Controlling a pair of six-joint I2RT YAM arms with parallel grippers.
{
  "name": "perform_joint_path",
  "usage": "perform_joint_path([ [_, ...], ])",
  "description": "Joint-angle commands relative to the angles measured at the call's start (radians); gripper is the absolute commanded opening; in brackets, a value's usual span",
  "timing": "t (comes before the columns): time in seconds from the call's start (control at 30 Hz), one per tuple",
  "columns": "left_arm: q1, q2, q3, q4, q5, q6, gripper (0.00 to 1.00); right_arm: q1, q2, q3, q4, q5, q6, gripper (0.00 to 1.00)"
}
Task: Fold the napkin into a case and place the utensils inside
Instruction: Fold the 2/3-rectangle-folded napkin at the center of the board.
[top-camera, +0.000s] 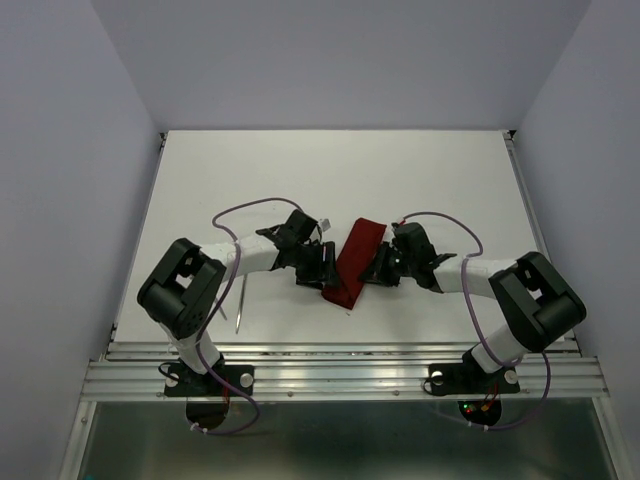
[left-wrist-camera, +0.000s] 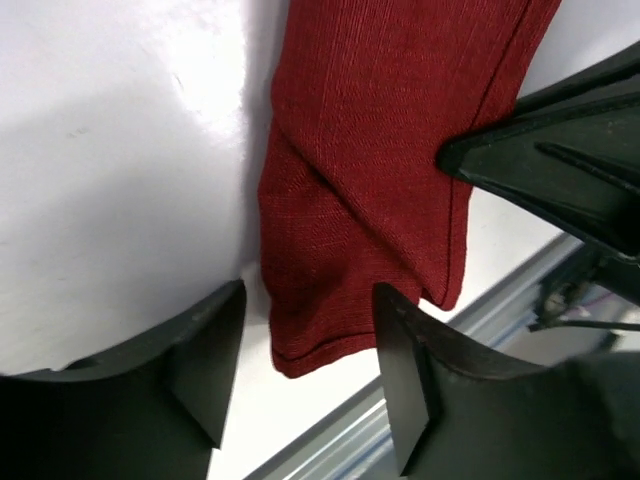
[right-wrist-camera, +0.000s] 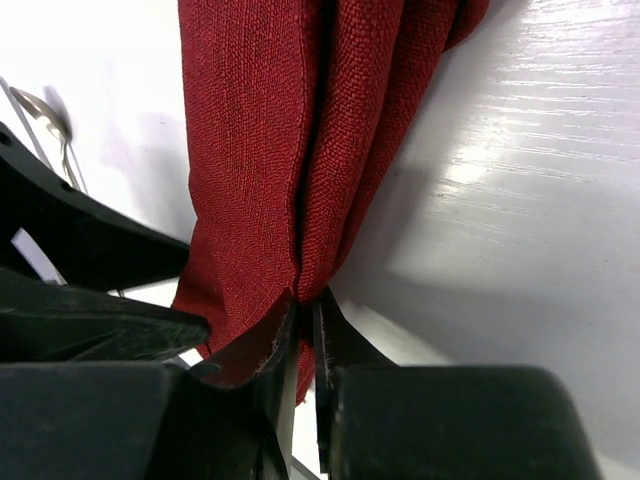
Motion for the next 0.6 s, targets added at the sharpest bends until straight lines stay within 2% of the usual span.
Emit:
perform_joint_path([
  [0.0,-0.002,-0.056,0.072,-0.139,-0.119,0.084,0.68,0.0,-0.023,0.011,0.032,-0.017,0.006,0.2],
  [0.03,-0.001,-0.061,0.099,-0.155,-0.148,0.093,0.71,0.0,-0.023,0.014,0.021,-0.015,0.0,0.44],
  [0.13,0.015,-0.078,0.164,-0.218,-0.204,0.126,0.75,0.0,-0.057,0.034,-0.063,0.055,-0.027,0.64],
  [0.2,0.021,-0.081,0.202,-0.248,-0.236,0.141,0.76,-0.013,-0.091,0.054,-0.117,0.148,-0.053,0.67],
  [0.3,0.021,-0.067,0.303,-0.31,-0.306,0.178,0.76,-0.066,-0.167,0.072,-0.209,0.201,-0.096,0.7],
  [0.43,0.016,0.003,0.479,-0.353,-0.366,0.204,0.75,-0.216,-0.246,0.098,-0.279,0.222,-0.155,0.69],
  [0.57,-0.013,0.11,0.639,-0.394,-0.434,0.207,0.75,-0.333,-0.243,0.121,-0.303,0.215,-0.185,0.66],
])
